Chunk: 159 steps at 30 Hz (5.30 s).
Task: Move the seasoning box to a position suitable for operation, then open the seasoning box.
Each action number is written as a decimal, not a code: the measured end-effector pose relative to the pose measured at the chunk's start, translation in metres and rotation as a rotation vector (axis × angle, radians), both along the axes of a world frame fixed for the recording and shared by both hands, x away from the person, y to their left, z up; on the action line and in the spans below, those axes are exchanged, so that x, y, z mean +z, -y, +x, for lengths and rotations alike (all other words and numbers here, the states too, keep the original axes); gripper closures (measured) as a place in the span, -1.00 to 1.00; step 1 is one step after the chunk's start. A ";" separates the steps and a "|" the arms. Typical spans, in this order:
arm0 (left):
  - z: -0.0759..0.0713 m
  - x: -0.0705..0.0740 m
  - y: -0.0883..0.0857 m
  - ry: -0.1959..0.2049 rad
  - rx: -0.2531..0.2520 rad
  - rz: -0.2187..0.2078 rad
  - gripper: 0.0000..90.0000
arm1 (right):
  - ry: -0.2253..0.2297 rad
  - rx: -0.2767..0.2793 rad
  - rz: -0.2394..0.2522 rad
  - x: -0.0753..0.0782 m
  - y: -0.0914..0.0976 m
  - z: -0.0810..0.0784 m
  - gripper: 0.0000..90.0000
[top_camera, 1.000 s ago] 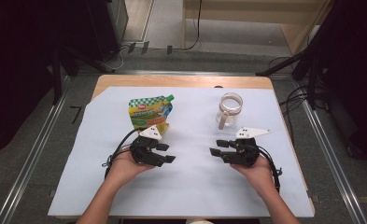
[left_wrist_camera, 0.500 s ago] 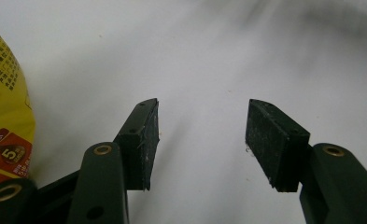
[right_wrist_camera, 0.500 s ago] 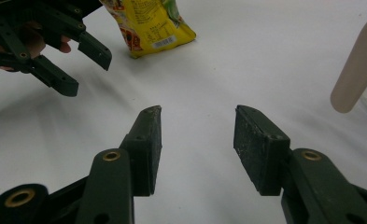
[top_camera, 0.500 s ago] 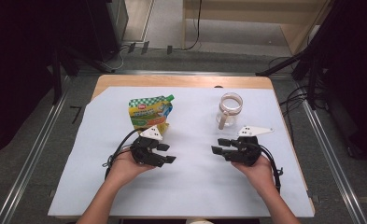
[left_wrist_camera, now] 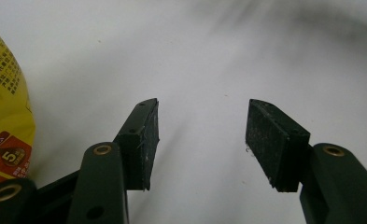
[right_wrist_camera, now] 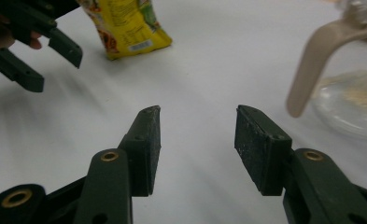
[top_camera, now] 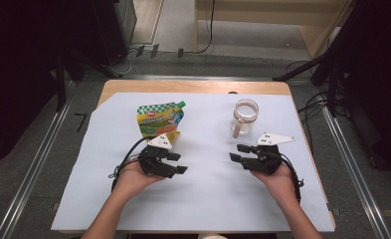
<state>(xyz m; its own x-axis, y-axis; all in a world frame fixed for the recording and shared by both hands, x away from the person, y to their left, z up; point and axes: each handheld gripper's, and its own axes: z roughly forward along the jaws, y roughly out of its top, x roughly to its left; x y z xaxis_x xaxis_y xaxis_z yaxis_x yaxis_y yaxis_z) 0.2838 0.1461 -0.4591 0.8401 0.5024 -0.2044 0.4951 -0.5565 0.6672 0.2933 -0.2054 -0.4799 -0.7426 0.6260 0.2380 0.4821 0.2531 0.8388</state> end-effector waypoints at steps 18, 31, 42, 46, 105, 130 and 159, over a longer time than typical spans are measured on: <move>0.001 -0.001 0.000 0.001 0.007 -0.004 0.00 | 0.018 -0.229 -0.060 -0.003 0.043 0.045 -0.27; -0.003 -0.002 -0.004 -0.001 0.031 -0.004 0.00 | 0.002 -0.266 -0.042 -0.018 0.037 0.095 -0.52; -0.009 -0.005 -0.008 -0.010 0.050 -0.001 -0.01 | 0.057 -0.314 -0.034 -0.038 0.012 0.113 -0.78; -0.011 -0.005 -0.010 -0.008 0.053 -0.001 -0.01 | 0.042 -0.325 0.000 -0.042 0.009 0.117 -0.82; 0.000 -0.002 -0.009 -0.013 0.065 -0.034 -0.02 | 0.084 -0.063 -0.002 -0.006 -0.050 0.000 -0.73; -0.002 0.000 -0.005 0.008 0.057 -0.039 0.01 | 0.100 0.144 -0.099 -0.028 -0.090 -0.020 -0.75; -0.008 0.002 0.009 -0.071 -0.005 -0.067 0.33 | -0.005 0.008 -0.007 0.009 -0.016 -0.043 -0.05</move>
<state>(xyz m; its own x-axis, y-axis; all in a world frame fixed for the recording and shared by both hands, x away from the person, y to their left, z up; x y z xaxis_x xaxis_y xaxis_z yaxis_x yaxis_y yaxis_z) 0.2760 0.1375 -0.4573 0.8249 0.4814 -0.2962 0.5396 -0.5144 0.6665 0.2504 -0.1890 -0.4709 -0.7465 0.6216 0.2375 0.4844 0.2630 0.8344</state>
